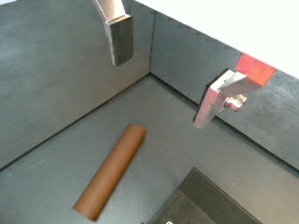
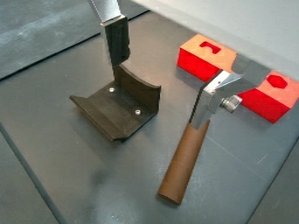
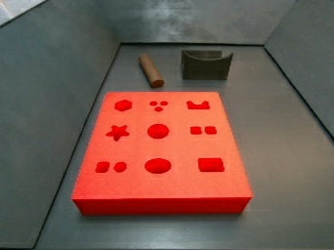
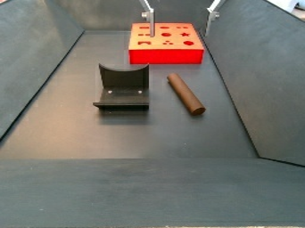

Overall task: Pick up the oval object. Move up. Place the oval object on the fixture. Regrasp the oval object. Move to above the board. Insert the oval object.
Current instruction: Pick up the oval object.

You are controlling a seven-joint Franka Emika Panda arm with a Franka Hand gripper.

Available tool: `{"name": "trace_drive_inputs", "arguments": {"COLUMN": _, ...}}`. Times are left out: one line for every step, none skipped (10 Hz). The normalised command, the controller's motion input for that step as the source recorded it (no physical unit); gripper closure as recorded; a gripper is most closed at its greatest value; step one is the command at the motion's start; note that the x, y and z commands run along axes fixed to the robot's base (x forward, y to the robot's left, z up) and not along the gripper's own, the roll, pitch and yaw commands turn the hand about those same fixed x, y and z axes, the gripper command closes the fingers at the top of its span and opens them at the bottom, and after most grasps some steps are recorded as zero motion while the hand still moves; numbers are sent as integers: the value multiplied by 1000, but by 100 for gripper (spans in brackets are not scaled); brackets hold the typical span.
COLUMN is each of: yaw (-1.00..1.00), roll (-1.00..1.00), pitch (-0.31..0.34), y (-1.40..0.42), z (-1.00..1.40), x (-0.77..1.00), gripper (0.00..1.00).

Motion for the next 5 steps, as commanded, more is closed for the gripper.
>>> {"name": "trace_drive_inputs", "arguments": {"yaw": 0, "roll": 0, "pitch": -140, "y": 0, "z": -237, "x": 0, "gripper": 0}}
{"name": "trace_drive_inputs", "arguments": {"yaw": 723, "roll": 0, "pitch": -247, "y": -186, "z": -497, "x": 0, "gripper": 0}}
{"name": "trace_drive_inputs", "arguments": {"yaw": 1000, "roll": -7, "pitch": -149, "y": 0, "z": -569, "x": -14, "gripper": 0}}
{"name": "trace_drive_inputs", "arguments": {"yaw": 1000, "roll": 0, "pitch": -117, "y": 0, "z": -671, "x": 0, "gripper": 0}}
{"name": "trace_drive_inputs", "arguments": {"yaw": 931, "roll": 0, "pitch": -96, "y": -109, "z": -706, "x": 0, "gripper": 0}}
